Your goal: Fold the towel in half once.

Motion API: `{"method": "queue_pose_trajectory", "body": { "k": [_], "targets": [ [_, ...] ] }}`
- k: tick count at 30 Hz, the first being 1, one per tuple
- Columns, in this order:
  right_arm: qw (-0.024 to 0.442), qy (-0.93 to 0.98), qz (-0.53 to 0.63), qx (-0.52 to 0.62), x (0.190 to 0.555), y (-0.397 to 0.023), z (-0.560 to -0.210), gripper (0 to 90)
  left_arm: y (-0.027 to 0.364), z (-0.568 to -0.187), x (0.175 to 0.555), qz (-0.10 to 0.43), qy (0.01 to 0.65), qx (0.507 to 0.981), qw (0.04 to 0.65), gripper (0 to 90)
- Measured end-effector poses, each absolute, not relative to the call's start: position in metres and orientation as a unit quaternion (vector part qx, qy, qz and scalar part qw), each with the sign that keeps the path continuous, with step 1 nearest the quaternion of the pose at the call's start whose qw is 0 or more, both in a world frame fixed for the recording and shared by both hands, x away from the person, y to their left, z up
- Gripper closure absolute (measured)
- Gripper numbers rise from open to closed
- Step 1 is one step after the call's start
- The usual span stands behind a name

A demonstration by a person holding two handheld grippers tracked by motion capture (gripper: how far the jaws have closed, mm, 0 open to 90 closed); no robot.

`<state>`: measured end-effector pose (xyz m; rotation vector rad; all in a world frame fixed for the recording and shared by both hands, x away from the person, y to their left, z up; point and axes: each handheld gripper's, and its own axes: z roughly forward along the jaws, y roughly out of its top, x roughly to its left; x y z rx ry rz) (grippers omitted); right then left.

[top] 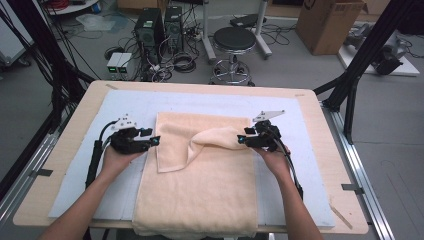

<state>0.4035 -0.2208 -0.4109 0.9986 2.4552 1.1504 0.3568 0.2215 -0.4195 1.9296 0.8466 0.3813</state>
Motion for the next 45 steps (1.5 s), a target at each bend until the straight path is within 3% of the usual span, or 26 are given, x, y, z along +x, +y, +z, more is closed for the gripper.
{"method": "queue_pose_trajectory", "body": {
  "k": [4,11,22,24,28,31,33,38,40,45],
  "targets": [
    [0.13,0.845,0.386,0.347,0.403,-0.215,-0.413,51.5,0.216,-0.429,0.341,0.149,0.331,0.801,0.475,43.2],
    [0.137,0.836,0.387,0.363,0.401,-0.216,-0.414,50.9,0.21,-0.44,0.335,0.145,0.331,0.813,0.456,44.3],
    [0.184,0.814,0.411,0.366,0.378,-0.226,-0.4,47.6,0.203,-0.439,0.33,0.13,0.308,0.825,0.456,43.0],
    [0.164,0.81,0.418,0.377,0.374,-0.231,-0.405,46.8,0.202,-0.439,0.329,0.131,0.306,0.825,0.457,43.0],
    [0.163,0.812,0.419,0.373,0.374,-0.229,-0.415,46.5,0.2,-0.443,0.331,0.129,0.306,0.833,0.443,44.1],
    [0.159,0.815,0.409,0.379,0.384,-0.225,-0.425,48.0,0.201,-0.446,0.332,0.125,0.305,0.837,0.436,50.8],
    [0.142,0.817,0.402,0.388,0.39,-0.224,-0.433,53.0,0.201,-0.446,0.332,0.13,0.305,0.838,0.433,55.5],
    [0.131,0.827,0.404,0.369,0.391,-0.222,-0.436,80.6,0.199,-0.445,0.331,0.148,0.301,0.839,0.428,75.7],
    [0.138,0.83,0.404,0.358,0.389,-0.222,-0.432,84.5,0.199,-0.444,0.332,0.149,0.31,0.834,0.431,82.3],
    [0.141,0.825,0.426,0.344,0.379,-0.227,-0.419,86.0,0.208,-0.434,0.329,0.155,0.32,0.817,0.455,84.0]
  ]
}}
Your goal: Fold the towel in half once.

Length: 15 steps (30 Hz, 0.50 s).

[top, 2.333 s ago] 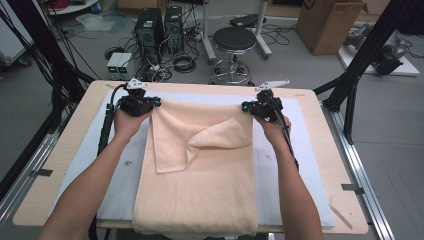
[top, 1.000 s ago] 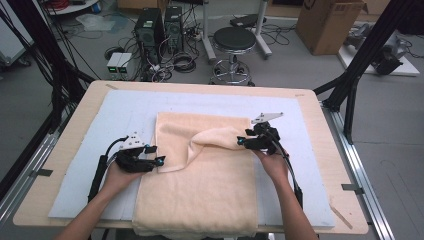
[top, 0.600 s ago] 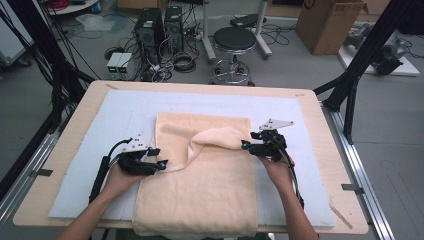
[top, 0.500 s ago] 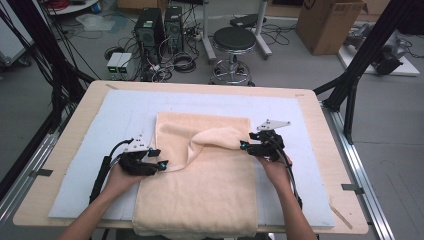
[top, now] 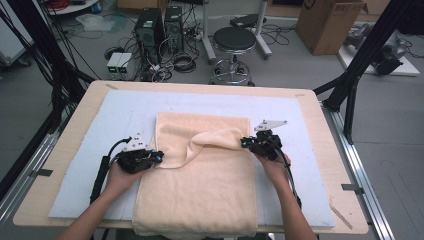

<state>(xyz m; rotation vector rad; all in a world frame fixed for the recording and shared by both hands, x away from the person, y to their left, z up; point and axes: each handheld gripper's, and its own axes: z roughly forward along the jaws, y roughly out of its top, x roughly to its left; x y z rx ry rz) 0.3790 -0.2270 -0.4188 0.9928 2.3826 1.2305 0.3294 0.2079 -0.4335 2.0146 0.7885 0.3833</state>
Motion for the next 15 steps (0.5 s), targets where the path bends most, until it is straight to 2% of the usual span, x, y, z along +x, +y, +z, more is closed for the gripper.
{"method": "queue_pose_trajectory", "body": {
  "k": [8,15],
  "targets": [
    [0.147,0.829,0.452,0.295,0.341,-0.233,-0.394,86.2,0.235,-0.412,0.306,0.17,0.316,0.805,0.472,84.3],
    [0.128,0.839,0.452,0.275,0.293,-0.24,-0.402,86.1,0.244,-0.414,0.276,0.151,0.304,0.809,0.479,84.5]
  ]
}}
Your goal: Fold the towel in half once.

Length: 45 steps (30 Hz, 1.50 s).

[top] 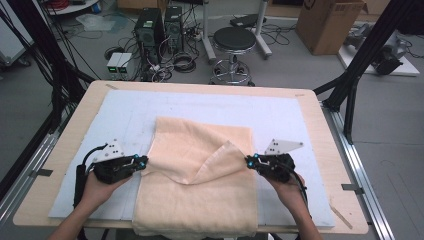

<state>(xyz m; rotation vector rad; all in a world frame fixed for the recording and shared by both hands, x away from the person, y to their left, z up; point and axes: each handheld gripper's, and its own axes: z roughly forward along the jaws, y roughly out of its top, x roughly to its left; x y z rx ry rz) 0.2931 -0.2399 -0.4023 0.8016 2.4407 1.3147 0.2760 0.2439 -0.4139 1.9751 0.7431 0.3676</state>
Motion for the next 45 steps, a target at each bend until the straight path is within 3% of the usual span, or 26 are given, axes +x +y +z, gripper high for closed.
{"method": "queue_pose_trajectory", "body": {
  "k": [2,6,10,13,17,21,24,27,29,31,38,39,41,45],
  "targets": [
    [0.118,0.839,0.455,0.273,0.278,-0.242,-0.406,85.3,0.247,-0.416,0.266,0.142,0.303,0.81,0.48,84.6],
    [0.115,0.843,0.455,0.263,0.263,-0.246,-0.406,73.8,0.252,-0.411,0.251,0.118,0.299,0.805,0.498,83.8],
    [0.123,0.833,0.47,0.265,0.269,-0.252,-0.394,67.8,0.254,-0.396,0.25,0.114,0.281,0.798,0.521,81.6],
    [0.122,0.834,0.471,0.259,0.283,-0.248,-0.391,61.5,0.246,-0.398,0.26,0.121,0.28,0.806,0.507,71.0],
    [0.07,0.845,0.469,0.247,0.293,-0.233,-0.401,53.7,0.237,-0.412,0.264,0.108,0.275,0.811,0.505,59.5],
    [0.074,0.862,0.438,0.244,0.297,-0.22,-0.414,48.2,0.227,-0.432,0.27,0.083,0.278,0.831,0.475,51.0],
    [0.076,0.866,0.426,0.25,0.3,-0.216,-0.425,53.1,0.223,-0.439,0.273,0.087,0.274,0.844,0.453,57.4],
    [0.069,0.876,0.408,0.246,0.303,-0.213,-0.433,74.9,0.225,-0.436,0.276,0.08,0.287,0.837,0.458,73.4],
    [0.072,0.878,0.413,0.233,0.301,-0.213,-0.43,86.4,0.226,-0.432,0.274,0.074,0.284,0.834,0.468,76.7],
    [0.069,0.874,0.428,0.221,0.295,-0.215,-0.424,89.5,0.227,-0.426,0.267,0.066,0.278,0.83,0.48,77.3],
    [0.058,0.862,0.46,0.205,0.27,-0.228,-0.404,89.5,0.236,-0.405,0.254,0.034,0.25,0.822,0.511,77.3],
    [0.065,0.862,0.461,0.202,0.269,-0.229,-0.402,88.4,0.236,-0.404,0.255,0.038,0.25,0.822,0.51,75.1],
    [0.074,0.859,0.461,0.211,0.273,-0.23,-0.4,80.3,0.236,-0.404,0.262,0.054,0.264,0.818,0.508,62.6],
    [0.106,0.852,0.454,0.24,0.297,-0.23,-0.401,70.2,0.236,-0.405,0.284,0.084,0.291,0.807,0.508,54.3]
  ]
}}
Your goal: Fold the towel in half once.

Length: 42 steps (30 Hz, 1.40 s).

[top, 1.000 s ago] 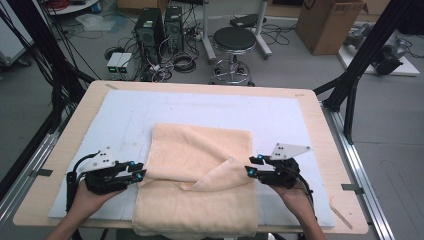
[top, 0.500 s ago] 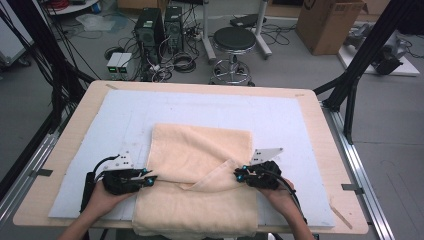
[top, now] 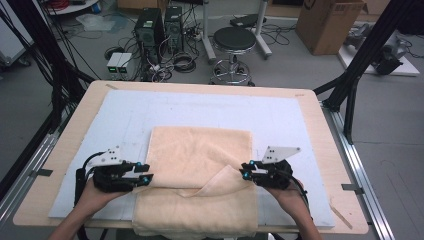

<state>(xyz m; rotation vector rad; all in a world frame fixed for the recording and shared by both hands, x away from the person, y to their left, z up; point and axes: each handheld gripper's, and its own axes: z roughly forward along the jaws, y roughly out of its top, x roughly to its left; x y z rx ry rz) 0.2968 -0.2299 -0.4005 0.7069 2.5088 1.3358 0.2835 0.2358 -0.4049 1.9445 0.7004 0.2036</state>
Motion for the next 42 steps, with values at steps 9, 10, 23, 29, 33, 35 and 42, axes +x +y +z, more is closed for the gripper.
{"method": "queue_pose_trajectory", "body": {
  "k": [9,10,23,29,33,35,42],
  "targets": [
    [0.146,0.828,0.437,0.319,0.364,-0.233,-0.412,48.7,0.225,-0.417,0.363,0.189,0.387,0.778,0.457,53.4],
    [0.153,0.828,0.429,0.327,0.371,-0.234,-0.412,47.1,0.225,-0.419,0.372,0.198,0.396,0.774,0.453,53.4],
    [0.131,0.831,0.393,0.371,0.426,-0.239,-0.437,48.2,0.222,-0.448,0.421,0.152,0.442,0.776,0.424,60.9],
    [0.113,0.848,0.383,0.349,0.441,-0.23,-0.435,85.8,0.221,-0.445,0.435,0.152,0.447,0.774,0.422,84.2],
    [0.137,0.838,0.375,0.371,0.462,-0.224,-0.421,86.1,0.217,-0.429,0.456,0.185,0.457,0.766,0.413,84.7],
    [0.154,0.834,0.374,0.376,0.474,-0.221,-0.412,86.2,0.215,-0.417,0.469,0.203,0.458,0.761,0.412,84.7],
    [0.199,0.815,0.384,0.385,0.511,-0.214,-0.37,79.4,0.211,-0.38,0.507,0.238,0.466,0.739,0.423,77.4]
  ]
}}
